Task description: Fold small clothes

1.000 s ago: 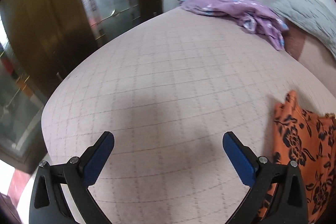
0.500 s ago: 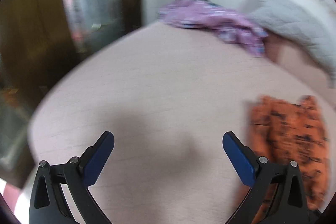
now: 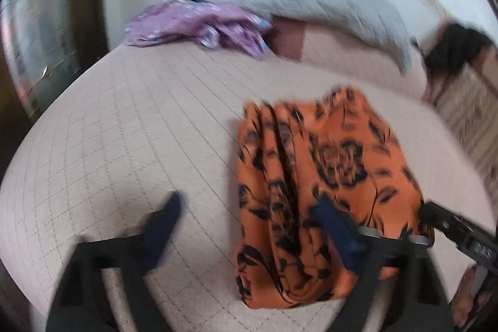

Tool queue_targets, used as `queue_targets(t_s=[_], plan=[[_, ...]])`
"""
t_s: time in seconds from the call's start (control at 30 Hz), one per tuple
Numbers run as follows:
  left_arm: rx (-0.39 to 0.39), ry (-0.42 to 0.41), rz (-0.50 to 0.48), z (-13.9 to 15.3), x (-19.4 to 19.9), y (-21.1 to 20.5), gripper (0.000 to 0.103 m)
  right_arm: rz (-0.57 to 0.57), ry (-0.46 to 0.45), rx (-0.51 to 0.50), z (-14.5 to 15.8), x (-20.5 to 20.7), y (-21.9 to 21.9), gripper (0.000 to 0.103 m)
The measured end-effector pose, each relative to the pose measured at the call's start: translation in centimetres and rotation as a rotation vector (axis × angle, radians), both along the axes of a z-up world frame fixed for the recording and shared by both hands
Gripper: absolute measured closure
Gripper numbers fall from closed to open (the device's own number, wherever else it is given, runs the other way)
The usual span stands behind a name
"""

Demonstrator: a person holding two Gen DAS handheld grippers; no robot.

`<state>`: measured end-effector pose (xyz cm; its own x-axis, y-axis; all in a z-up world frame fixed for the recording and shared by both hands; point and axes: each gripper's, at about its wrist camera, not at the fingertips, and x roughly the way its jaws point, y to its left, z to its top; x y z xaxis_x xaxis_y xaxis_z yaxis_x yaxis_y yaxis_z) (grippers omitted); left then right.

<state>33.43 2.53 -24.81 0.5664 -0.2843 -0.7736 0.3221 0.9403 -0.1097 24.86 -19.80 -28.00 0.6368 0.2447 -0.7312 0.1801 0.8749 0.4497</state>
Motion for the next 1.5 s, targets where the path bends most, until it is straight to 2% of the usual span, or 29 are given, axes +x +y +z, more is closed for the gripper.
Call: queue_targets(t_s=[0.07,0.13,0.23,0.37,0.47,0.63,0.7,0.77,0.83,0.97,1.1,1.2,1.27,1.33,1.5], plan=[[0.065,0.046,-0.022,-1.4,0.1,-0.8,0.065,0.008,0.037,-0.008,-1.3,0.4,0.2,0.063],[0.114,0.105,-0.029,-2.9,0.4,-1.3,0.068,0.016,0.028,-0.021,-1.1,0.3,0.4,0.063],[0.087,0.099,-0.036,-2.6,0.4,-1.2,0.073,0.048,0.053,-0.023,-0.5,0.8,-0.2,0.064],[0.083,0.11,-0.029,-2.7,0.5,-1.2,0.073,0.026,0.005,-0.007,0.9,3.8,-1.6,0.064],[0.084,0.109,-0.028,-2.7,0.4,-1.0,0.073,0.01,0.012,-0.019,1.0,7.3,-2.4,0.064],[0.087,0.108,-0.03,-3.0,0.8,-1.5,0.073,-0.035,0.085,-0.005,-1.8,12.7,-2.7,0.064],[0.088,0.108,-0.03,-2.9,0.8,-1.5,0.073,-0.054,0.144,0.014,-3.8,14.4,-3.0,0.064],[0.09,0.107,-0.031,-2.9,0.7,-1.5,0.073,-0.063,0.179,0.039,-4.6,15.1,-3.4,0.063],[0.095,0.103,-0.033,-2.9,0.6,-1.5,0.073,-0.062,0.187,0.05,-4.2,15.6,-3.8,0.063],[0.101,0.1,-0.033,-2.9,0.6,-1.7,0.073,-0.052,0.129,0.013,-2.5,16.7,-3.4,0.063],[0.107,0.098,-0.027,-2.9,0.6,-1.7,0.069,-0.052,0.145,-0.044,-3.5,18.9,-2.5,0.062],[0.107,0.099,-0.022,-3.0,0.7,-1.7,0.065,-0.096,0.238,0.048,-6.5,20.3,-3.8,0.06],[0.109,0.098,-0.017,-3.0,0.7,-1.7,0.063,-0.107,0.248,0.09,-6.8,20.5,-4.4,0.06],[0.112,0.1,-0.015,-3.1,0.8,-1.6,0.062,-0.106,0.246,0.074,-6.0,20.4,-4.4,0.06],[0.126,0.094,-0.007,-3.0,0.9,-1.3,0.056,-0.032,0.13,0.047,-2.5,19.7,-1.6,0.052]])
